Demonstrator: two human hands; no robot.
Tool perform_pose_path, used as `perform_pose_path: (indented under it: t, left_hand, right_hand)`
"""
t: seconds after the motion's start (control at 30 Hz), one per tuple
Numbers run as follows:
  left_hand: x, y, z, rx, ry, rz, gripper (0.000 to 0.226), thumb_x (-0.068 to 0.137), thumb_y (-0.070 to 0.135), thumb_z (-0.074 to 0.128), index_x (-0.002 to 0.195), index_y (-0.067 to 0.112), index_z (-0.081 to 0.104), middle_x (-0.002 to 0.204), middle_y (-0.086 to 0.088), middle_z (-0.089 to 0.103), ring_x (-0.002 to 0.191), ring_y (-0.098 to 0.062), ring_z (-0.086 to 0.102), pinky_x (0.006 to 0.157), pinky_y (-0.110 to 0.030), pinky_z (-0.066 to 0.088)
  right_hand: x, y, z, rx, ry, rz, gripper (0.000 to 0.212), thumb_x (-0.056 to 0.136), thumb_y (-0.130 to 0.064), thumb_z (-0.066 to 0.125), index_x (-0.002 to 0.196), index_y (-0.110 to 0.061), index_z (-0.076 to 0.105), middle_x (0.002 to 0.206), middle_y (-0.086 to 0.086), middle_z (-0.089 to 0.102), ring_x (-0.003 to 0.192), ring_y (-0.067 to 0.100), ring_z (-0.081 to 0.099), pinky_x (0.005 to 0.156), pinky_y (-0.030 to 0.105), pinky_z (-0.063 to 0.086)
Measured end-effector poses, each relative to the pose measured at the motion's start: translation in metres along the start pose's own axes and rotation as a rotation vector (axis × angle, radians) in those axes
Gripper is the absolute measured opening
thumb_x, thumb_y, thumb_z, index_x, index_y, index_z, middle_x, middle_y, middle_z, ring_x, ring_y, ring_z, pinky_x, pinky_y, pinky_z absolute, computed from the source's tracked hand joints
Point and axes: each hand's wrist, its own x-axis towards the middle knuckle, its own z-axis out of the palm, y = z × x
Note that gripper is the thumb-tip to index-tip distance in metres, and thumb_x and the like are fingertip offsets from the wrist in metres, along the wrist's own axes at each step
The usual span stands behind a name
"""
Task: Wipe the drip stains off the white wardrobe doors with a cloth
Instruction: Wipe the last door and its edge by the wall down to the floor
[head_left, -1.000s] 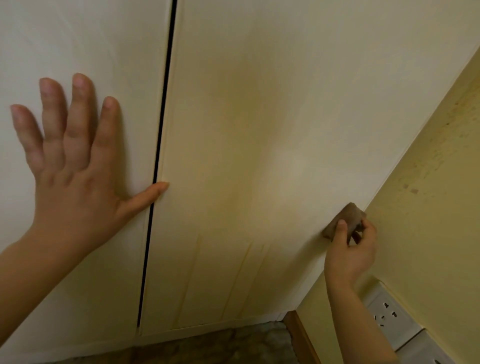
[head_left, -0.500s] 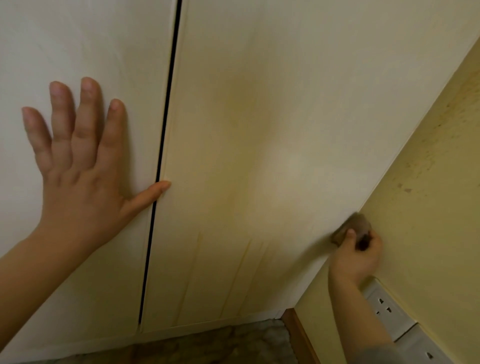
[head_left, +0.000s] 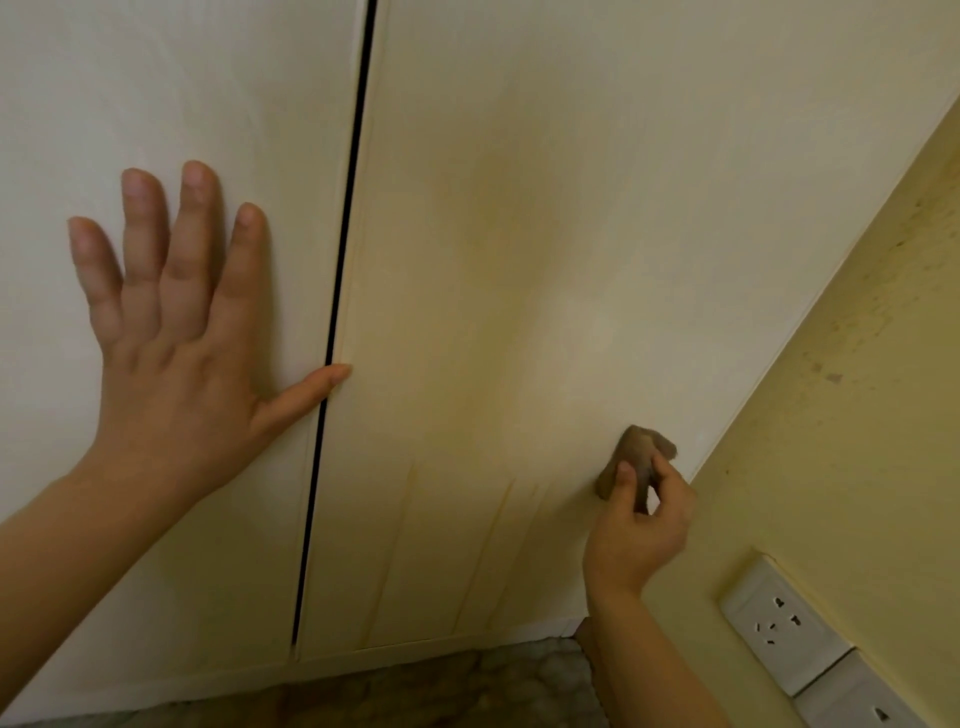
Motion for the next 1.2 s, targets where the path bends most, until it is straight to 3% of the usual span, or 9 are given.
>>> perform_pose_path:
  t: [0.1,0.23,0.37,0.53,0.7,0.83,1.0,1.2]
  left_hand:
    - [0.0,-0.004,0.001,0.0,0.013,0.032,0.094,0.093,0.072,0.037,0.157,0.007,0.013,0.158,-0.029,0.012,0.148,-0.015,-0.022,0.106,-0.079,0.018]
    - [-0.003,-0.01,0.0,-0.008,0.031,0.092,0.084,0.097,0.062,0.039,0.155,0.005,0.021,0.157,-0.031,0.017,0.15,-0.02,-0.014,0.11,-0.075,0.014]
    - [-0.011,-0.023,0.0,-0.015,0.037,0.165,0.076,0.097,0.051,0.047,0.152,0.002,0.03,0.157,-0.028,0.02,0.152,-0.029,-0.001,0.115,-0.065,0.009]
    - [-0.036,-0.037,0.004,0.026,0.001,0.219,0.071,0.094,0.041,0.053,0.149,-0.001,0.036,0.156,-0.028,0.023,0.145,-0.048,0.018,0.107,-0.074,0.017]
    - [-0.047,-0.049,-0.003,0.036,-0.034,0.245,0.069,0.094,0.038,0.053,0.148,-0.002,0.037,0.157,-0.026,0.024,0.145,-0.047,0.021,0.109,-0.073,0.017]
    - [-0.054,-0.058,-0.011,0.054,-0.061,0.256,0.066,0.094,0.036,0.054,0.146,-0.003,0.04,0.157,-0.027,0.027,0.145,-0.046,0.023,0.108,-0.073,0.019]
    - [-0.063,-0.068,-0.017,0.075,-0.093,0.261,0.066,0.095,0.036,0.051,0.149,0.0,0.037,0.158,-0.024,0.027,0.147,-0.042,0.022,0.112,-0.069,0.017]
    - [-0.067,-0.069,-0.012,0.11,-0.075,0.248,0.069,0.093,0.034,0.053,0.151,0.002,0.033,0.159,-0.022,0.023,0.15,-0.039,0.016,0.115,-0.068,0.014]
  right_hand:
    - [-0.02,-0.015,0.004,0.007,-0.063,-0.099,0.026,0.087,0.001,0.069,0.112,0.001,0.065,0.103,0.006,0.057,0.094,0.003,0.05,0.083,0.001,0.039]
    - [-0.041,-0.027,0.009,0.06,-0.159,-0.144,0.028,0.084,0.001,0.072,0.111,-0.007,0.067,0.099,0.005,0.055,0.092,-0.004,0.052,0.079,0.005,0.044]
    - [-0.063,-0.04,0.018,0.141,-0.254,-0.209,0.03,0.082,-0.008,0.071,0.11,-0.019,0.065,0.098,-0.001,0.052,0.089,0.003,0.055,0.074,0.01,0.048]
    - [-0.086,-0.048,0.028,0.165,-0.288,-0.247,0.031,0.079,-0.009,0.072,0.107,-0.018,0.066,0.096,0.0,0.051,0.084,0.011,0.054,0.071,0.013,0.048]
    - [-0.116,-0.061,0.04,0.209,-0.362,-0.282,0.028,0.078,-0.008,0.075,0.106,-0.009,0.071,0.096,0.0,0.052,0.084,0.013,0.054,0.069,0.018,0.051]
    - [-0.138,-0.074,0.048,0.265,-0.415,-0.34,0.026,0.082,-0.016,0.07,0.107,-0.01,0.072,0.098,-0.009,0.049,0.086,0.006,0.054,0.071,0.014,0.049]
    - [-0.156,-0.08,0.055,0.277,-0.508,-0.412,0.03,0.082,-0.015,0.07,0.111,-0.011,0.071,0.1,-0.005,0.051,0.084,0.018,0.059,0.068,0.027,0.054]
    - [-0.14,-0.089,0.045,0.221,-0.589,-0.562,0.03,0.083,-0.018,0.07,0.112,-0.013,0.072,0.104,-0.004,0.052,0.09,0.014,0.057,0.073,0.028,0.054]
